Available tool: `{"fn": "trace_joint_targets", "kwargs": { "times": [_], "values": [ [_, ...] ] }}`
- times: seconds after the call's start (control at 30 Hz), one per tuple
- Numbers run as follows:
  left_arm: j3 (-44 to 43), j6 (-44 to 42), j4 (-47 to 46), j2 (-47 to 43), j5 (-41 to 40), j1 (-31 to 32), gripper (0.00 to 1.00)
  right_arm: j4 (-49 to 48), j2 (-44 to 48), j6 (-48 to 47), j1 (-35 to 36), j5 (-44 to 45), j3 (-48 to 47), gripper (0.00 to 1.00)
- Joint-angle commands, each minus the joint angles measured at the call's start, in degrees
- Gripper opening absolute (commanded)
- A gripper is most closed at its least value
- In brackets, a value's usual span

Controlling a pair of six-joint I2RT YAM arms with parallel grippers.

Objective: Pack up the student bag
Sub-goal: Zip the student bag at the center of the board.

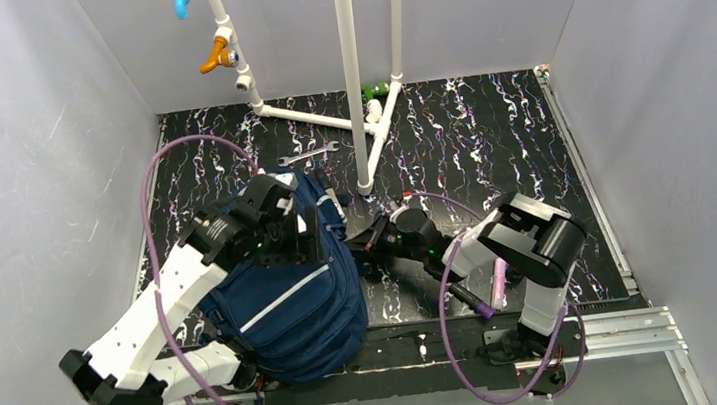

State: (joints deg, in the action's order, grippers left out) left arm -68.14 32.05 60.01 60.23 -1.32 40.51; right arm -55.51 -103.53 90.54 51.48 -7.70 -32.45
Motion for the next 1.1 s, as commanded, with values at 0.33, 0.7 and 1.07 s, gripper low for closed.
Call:
{"fn": "trace_joint_targets", "kwargs": {
  "times": [0.33,0.7,1.07],
  "values": [
    [-7.96,2.03,-10.87,25.6,-18.79,-0.58,0.83,3.85,15.88,-15.41,0.81,5.04,6.4,0.01],
    [4.94,-0.09,-24.3,24.94,-22.98,-10.21,0.73,12.01,29.14,-23.04,5.38,2.47,15.48,0.01],
    [-2.31,-9.64,-26.19,26.77,-8.65,-13.04,0.73,12.28,32.29,-46.46,11.62,-7.65,20.07,0.01]
  ]
}}
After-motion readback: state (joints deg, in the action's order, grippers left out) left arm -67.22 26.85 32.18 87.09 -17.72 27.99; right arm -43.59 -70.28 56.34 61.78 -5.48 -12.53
